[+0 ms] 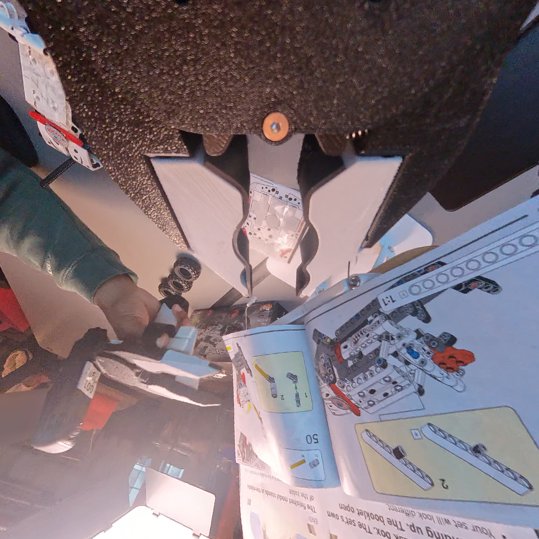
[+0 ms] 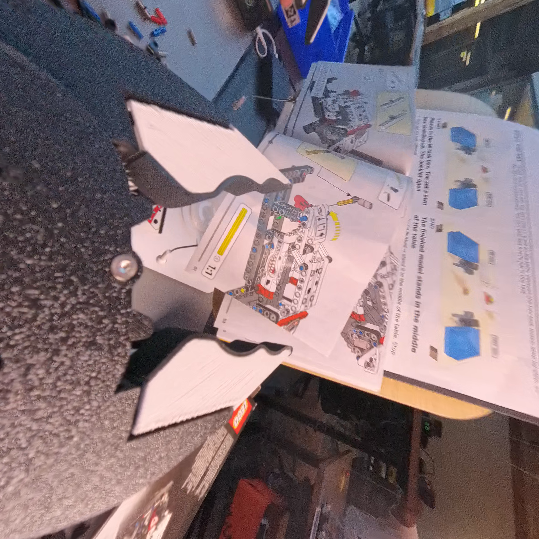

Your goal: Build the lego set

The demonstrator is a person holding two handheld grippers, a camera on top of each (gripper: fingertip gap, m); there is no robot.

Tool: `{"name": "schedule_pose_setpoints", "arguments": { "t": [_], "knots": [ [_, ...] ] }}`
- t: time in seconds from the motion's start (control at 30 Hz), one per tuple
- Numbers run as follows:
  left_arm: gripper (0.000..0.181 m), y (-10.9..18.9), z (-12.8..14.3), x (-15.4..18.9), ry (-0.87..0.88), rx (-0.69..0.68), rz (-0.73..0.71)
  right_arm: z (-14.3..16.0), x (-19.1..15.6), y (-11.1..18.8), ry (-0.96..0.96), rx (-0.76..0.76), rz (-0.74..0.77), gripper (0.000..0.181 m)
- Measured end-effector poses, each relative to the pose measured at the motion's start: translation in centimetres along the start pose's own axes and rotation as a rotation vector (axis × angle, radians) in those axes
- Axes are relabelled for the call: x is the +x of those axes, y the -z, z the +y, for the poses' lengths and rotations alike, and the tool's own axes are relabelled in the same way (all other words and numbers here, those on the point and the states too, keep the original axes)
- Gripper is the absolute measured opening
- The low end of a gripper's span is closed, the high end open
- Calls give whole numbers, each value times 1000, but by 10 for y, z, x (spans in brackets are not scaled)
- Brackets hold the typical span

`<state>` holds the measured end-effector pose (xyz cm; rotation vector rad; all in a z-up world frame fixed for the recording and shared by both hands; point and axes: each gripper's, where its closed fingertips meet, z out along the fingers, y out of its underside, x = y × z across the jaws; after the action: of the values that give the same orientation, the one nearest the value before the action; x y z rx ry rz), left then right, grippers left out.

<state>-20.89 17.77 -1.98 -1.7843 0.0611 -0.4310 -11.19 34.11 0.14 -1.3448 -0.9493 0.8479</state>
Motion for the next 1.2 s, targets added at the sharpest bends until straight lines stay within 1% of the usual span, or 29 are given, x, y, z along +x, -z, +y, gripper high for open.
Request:
{"name": "schedule_pose_setpoints", "arguments": {
  "t": [0.03, 0.1, 0.17, 0.23, 0.3, 0.37, 0.4, 0.47, 0.53, 0.6, 0.67, 0.7, 0.73, 0.8, 0.93, 1.07, 1.13, 1.2],
  "knots": [
    [31, -4, 2, 3, 11, 3, 8, 9, -9, -6, 32, -38, -24, 94],
    [35, -13, 6, 11, 24, 1, 28, 19, -28, -15, 148, -74, -38, 68],
    [38, -20, 8, 18, 28, -2, 43, 29, -43, -24, 204, -130, -56, 65],
    [42, -25, 8, 24, 35, -1, 53, 31, -59, -30, 167, -137, -107, 62],
    [46, -28, 7, 25, 29, -4, 43, 32, -68, -32, 182, -134, -133, 63],
    [48, -31, 8, 22, -25, -21, 3, 35, -77, -33, 227, -139, -161, 66],
    [50, -33, 10, 19, -78, -36, -32, 38, -82, -33, 232, -144, -180, 67],
    [53, -37, 17, 10, -235, -81, -121, 39, -92, -32, 229, -141, -230, 67],
    [52, -38, 20, -5, -443, -114, -264, 40, -100, -31, 232, -146, -271, 68],
    [48, -36, 13, -16, -646, -102, -399, 40, -109, -30, 226, -151, -323, 69],
    [48, -41, 10, -18, -756, -111, -451, 38, -117, -29, 205, -146, -375, 71],
    [47, -45, 9, -17, -778, -111, -450, 36, -121, -29, 197, -143, -393, 72],
    [41, -47, 6, -16, -791, -95, -457, 35, -123, -29, 194, -140, -407, 71],
    [26, -46, -3, -17, -774, -51, -481, 32, -128, -27, 196, -131, -433, 72],
    [0, -36, -16, -20, -603, 54, -446, 25, -132, -18, 202, -98, -454, 73],
    [0, -31, -24, -24, -369, 114, -349, 13, -124, -6, 182, -32, -429, 72],
    [0, -29, -29, -28, -238, 145, -305, 6, -112, 0, 172, 24, -385, 68],
    [0, -29, -29, -33, -106, 155, -252, -2, -93, 5, 129, 80, -316, 61]
  ]
}}
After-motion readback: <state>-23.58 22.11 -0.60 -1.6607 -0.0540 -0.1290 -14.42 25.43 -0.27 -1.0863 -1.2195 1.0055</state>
